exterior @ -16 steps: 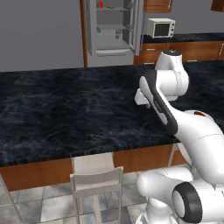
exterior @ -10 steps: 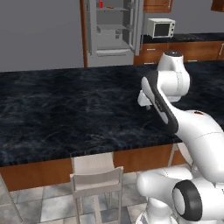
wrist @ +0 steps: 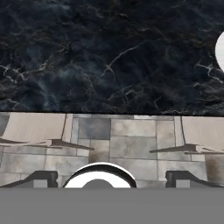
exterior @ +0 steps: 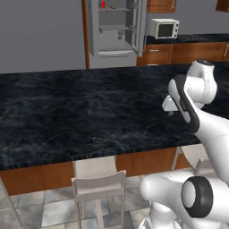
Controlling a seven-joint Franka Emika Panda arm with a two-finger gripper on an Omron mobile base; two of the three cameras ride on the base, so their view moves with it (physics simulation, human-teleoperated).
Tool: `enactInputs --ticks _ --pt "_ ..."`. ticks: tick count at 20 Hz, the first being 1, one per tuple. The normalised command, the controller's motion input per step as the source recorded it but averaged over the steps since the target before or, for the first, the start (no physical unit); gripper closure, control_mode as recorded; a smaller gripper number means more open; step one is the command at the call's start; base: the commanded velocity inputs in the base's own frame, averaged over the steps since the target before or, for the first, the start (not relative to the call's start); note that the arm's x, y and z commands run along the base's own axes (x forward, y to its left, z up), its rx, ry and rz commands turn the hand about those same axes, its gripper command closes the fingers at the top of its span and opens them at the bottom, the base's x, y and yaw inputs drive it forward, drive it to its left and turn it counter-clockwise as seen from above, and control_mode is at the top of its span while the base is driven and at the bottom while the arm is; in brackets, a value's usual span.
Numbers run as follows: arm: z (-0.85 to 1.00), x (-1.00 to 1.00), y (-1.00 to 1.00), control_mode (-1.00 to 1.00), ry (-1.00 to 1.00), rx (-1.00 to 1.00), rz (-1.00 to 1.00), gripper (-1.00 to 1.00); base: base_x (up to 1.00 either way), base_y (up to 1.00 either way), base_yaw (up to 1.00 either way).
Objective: Pick the chicken drumstick and bell pepper from their plates and place them in the bowl. Then put the bowl in the fridge.
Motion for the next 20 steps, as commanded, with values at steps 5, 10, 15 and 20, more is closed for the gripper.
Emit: enactInputs --ticks 5,10,15,20 --pt "-0.24 0.13 -0.8 -1.0 0.01 0.05 -0.03 -1.0 0.0 0.0 0.0" --pt "-0.11 0.27 -0.68 -1.0 0.09 0.0 -0.15 -1.0 0.0 0.0 0.0" --pt "-0.13 0.34 -0.62 -1.0 0.2 -0.11 -0.13 -1.0 0.0 0.0 0.0" --pt "-0.22 0.28 -0.75 -1.0 0.12 -0.04 -0.1 -1.0 0.0 0.0 0.0"
